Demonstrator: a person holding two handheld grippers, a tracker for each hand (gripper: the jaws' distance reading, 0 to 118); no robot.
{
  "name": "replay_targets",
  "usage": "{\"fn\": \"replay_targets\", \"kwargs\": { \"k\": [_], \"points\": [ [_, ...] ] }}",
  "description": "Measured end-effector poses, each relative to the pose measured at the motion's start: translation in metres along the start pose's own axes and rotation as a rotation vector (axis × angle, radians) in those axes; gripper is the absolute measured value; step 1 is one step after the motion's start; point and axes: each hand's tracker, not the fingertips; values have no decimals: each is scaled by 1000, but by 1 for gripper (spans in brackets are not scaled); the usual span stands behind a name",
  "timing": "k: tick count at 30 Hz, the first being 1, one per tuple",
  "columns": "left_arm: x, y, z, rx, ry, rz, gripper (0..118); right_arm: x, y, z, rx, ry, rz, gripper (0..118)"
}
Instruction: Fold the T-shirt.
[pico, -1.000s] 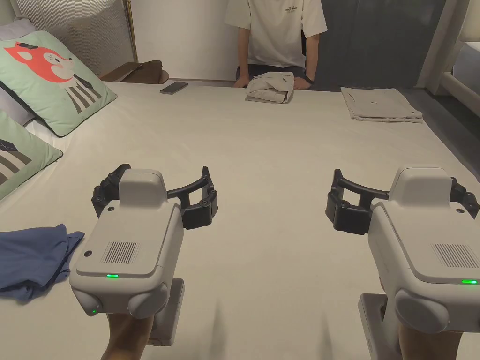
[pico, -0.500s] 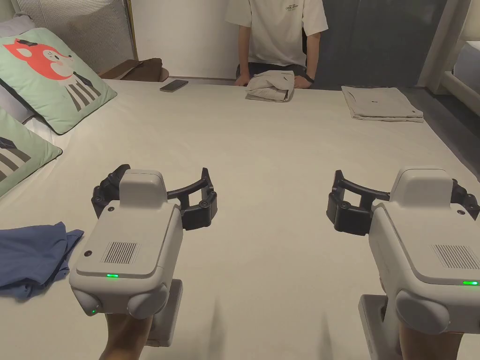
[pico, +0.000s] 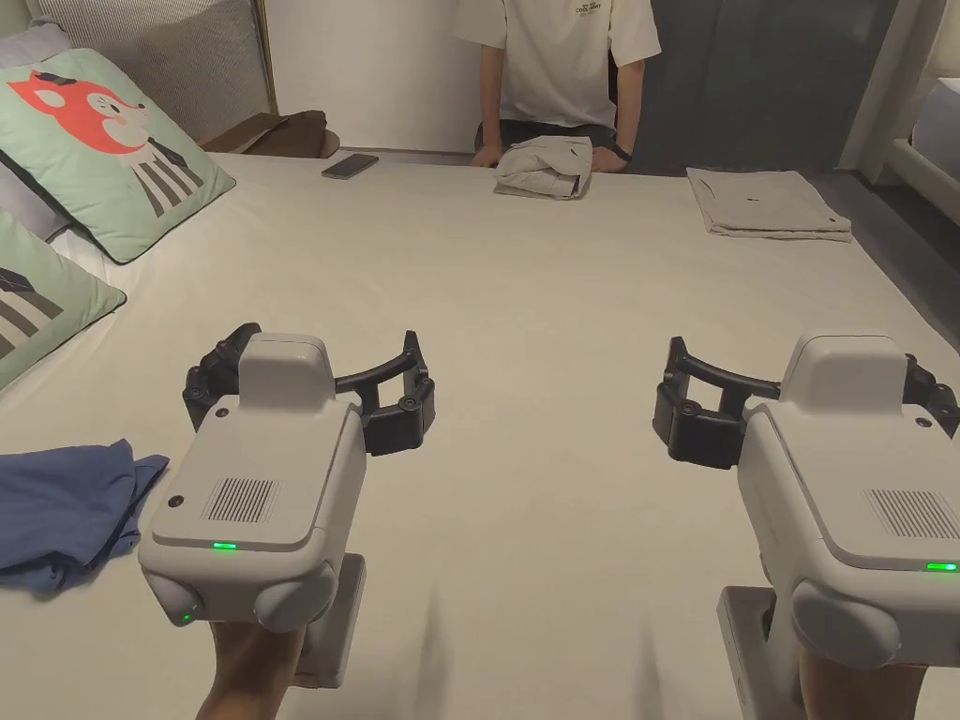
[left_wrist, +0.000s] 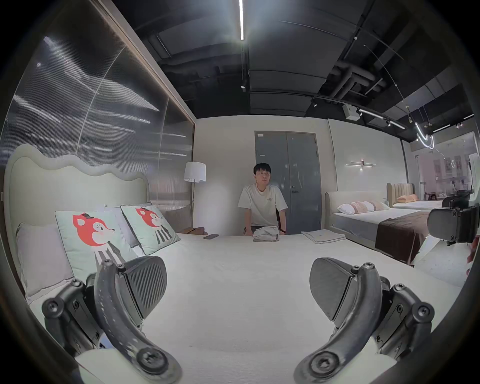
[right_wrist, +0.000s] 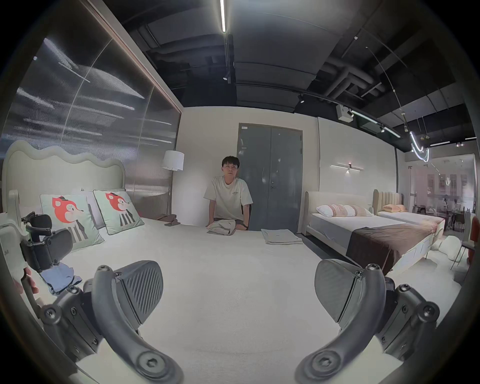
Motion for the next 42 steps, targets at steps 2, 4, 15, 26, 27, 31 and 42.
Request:
{"fn": "replay_targets", "kwargs": {
  "k": [2,4,15,26,27,31,42],
  "points": [
    [-1,0,0,0,0,1,110,0,0,0,1,0,4,115],
    [-1,0,0,2,3,0,110,-1,0,0,1,-2,7,115],
    [-2,-1,0,0,4,-6,110,-1,-1,0,-1,1,2,115],
    [-1,0,0,0,1,-10,110,0,1,0,2,0,4,115],
    [-1,0,0,-1,1,-11,110,0,1,1,2,-1,3,115],
    [-1,0,1,-1,0,-12,110,0,1,1,0,1,1,115],
    [-2,0,2,-1,0,-12,110,0,9,-1,-94,-14,-71,115]
  ]
}}
